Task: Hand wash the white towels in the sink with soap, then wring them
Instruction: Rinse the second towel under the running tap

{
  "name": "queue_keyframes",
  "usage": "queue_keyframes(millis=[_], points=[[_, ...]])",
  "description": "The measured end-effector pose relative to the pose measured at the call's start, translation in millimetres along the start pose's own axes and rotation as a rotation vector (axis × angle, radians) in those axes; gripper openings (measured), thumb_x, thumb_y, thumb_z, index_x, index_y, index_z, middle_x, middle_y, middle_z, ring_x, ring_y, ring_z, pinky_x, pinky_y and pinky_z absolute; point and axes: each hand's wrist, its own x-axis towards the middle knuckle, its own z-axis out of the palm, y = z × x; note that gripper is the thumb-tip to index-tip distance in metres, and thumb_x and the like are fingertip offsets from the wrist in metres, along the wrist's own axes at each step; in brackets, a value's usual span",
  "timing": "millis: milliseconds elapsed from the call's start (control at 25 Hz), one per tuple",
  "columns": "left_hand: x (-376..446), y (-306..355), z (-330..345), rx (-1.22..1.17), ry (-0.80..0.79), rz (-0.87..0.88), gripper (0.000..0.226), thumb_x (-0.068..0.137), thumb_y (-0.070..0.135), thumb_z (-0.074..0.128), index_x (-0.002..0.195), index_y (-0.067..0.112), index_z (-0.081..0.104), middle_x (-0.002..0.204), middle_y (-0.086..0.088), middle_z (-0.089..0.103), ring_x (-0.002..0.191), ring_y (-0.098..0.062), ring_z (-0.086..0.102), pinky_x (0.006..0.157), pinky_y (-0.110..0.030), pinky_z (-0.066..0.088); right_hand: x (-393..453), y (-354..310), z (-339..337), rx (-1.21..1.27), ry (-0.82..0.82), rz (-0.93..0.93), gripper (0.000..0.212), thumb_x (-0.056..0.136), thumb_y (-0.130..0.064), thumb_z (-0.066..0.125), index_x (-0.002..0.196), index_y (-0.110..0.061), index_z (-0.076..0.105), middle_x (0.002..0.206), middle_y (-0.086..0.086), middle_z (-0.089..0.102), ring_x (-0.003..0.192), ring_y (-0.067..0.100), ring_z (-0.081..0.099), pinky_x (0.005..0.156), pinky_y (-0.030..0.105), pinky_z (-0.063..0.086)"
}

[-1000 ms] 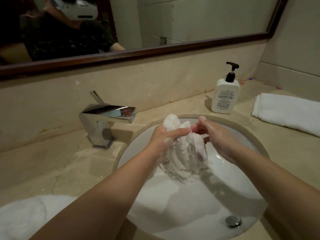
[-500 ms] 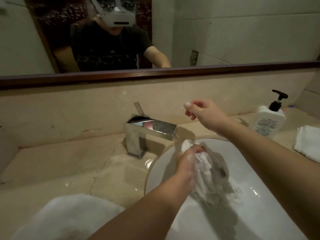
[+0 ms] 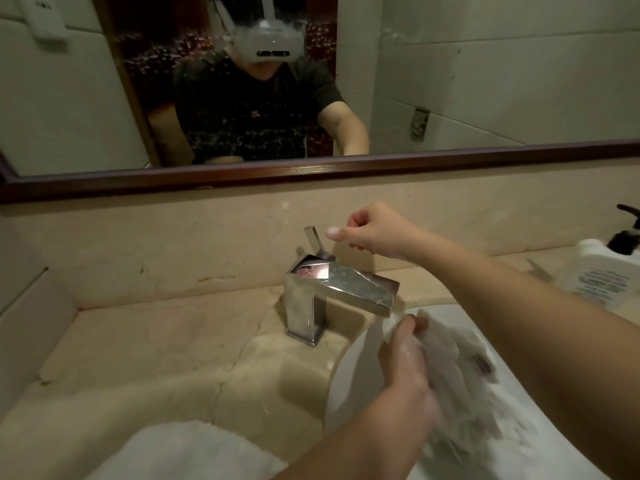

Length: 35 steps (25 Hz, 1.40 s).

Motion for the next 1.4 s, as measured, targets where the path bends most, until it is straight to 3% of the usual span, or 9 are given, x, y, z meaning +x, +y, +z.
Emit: queue_keyframes(millis=[360,520,640,840,960,1040,1160,1280,1400], points=[[-3,-3,5,0.162,-0.017,-0.038,0.031,0.058,0.02,0.083,0.086,0.009,0.076,0.077,-0.01,0.074,0.065,-0.024,0.069,0.057,-0.027,0.056,20,-3,-2,0.001,-0.039,-0.039,0.043,0.08,-0.04,0.082,0.062,-0.017,0.05,0.056,-0.005,0.047,0.051,0.01,0.04,0.053,0.024,0.035],[-3,-1,9,0.15,-0.019,-0.03,0.031,0.056,0.025,0.081,0.078,0.015,0.061,0.056,0.002,0.057,0.049,-0.014,0.056,0.049,-0.019,0.045,25,-3,5,0.058,-0.049,-0.072,0.045,0.079,-0.039,0.083,0.06,-0.017,0.049,0.055,-0.004,0.045,0.052,0.011,0.039,0.052,0.025,0.034],[0,0,10,0.149,-0.002,-0.073,0.025,0.075,0.018,0.075,0.071,0.019,0.051,0.04,0.011,0.039,0.035,-0.007,0.04,0.043,-0.016,0.034,28,-1,9,0.03,0.014,-0.07,0.049,0.075,-0.045,0.084,0.058,-0.016,0.049,0.053,-0.003,0.045,0.052,0.012,0.04,0.056,0.031,0.037],[1,1,15,0.203,-0.036,-0.044,0.056,0.038,0.036,0.075,0.08,0.016,0.043,0.051,0.003,0.035,0.037,-0.013,0.03,0.045,-0.022,0.026,36,5,14,-0.041,0.084,-0.027,0.052,0.075,-0.045,0.083,0.052,-0.016,0.047,0.052,0.001,0.045,0.051,0.015,0.041,0.056,0.031,0.038],[2,-1,12,0.188,-0.083,-0.028,0.04,0.054,0.029,0.077,0.075,0.017,0.046,0.044,0.007,0.045,0.033,-0.01,0.041,0.039,-0.015,0.032,34,11,8,-0.008,0.042,0.025,0.056,0.072,-0.053,0.084,0.053,-0.017,0.045,0.057,0.005,0.046,0.056,0.018,0.045,0.061,0.034,0.04],[5,0,9,0.175,-0.049,-0.024,0.031,0.065,0.024,0.08,0.087,0.006,0.067,0.067,-0.001,0.071,0.059,-0.021,0.07,0.054,-0.022,0.053,24,16,4,0.018,0.035,0.052,0.051,0.074,-0.053,0.083,0.059,-0.015,0.052,0.06,0.004,0.052,0.06,0.017,0.049,0.063,0.032,0.042],[11,4,9,0.117,-0.019,-0.032,0.042,0.073,0.026,0.078,0.108,0.003,0.076,0.105,-0.02,0.076,0.102,-0.039,0.072,0.087,-0.044,0.061,0,25,0,0.016,0.031,0.056,0.05,0.08,-0.055,0.076,0.066,-0.011,0.056,0.061,0.002,0.056,0.06,0.015,0.051,0.062,0.029,0.043],[7,5,9,0.139,0.015,-0.017,0.053,0.061,0.039,0.081,0.103,0.006,0.077,0.109,-0.021,0.075,0.104,-0.039,0.071,0.099,-0.052,0.055,-31,37,0,0.022,0.04,0.071,0.052,0.088,-0.056,0.067,0.063,-0.013,0.053,0.056,-0.002,0.051,0.052,0.01,0.047,0.057,0.021,0.039],[9,8,-1,0.209,0.151,0.012,0.034,0.078,0.036,0.074,0.098,0.009,0.074,0.109,-0.014,0.074,0.104,-0.031,0.068,0.098,-0.041,0.052,-66,54,0,0.093,0.118,0.121,0.05,0.093,-0.051,0.064,0.059,-0.015,0.056,0.049,-0.008,0.051,0.04,0.004,0.041,0.044,0.015,0.034]])
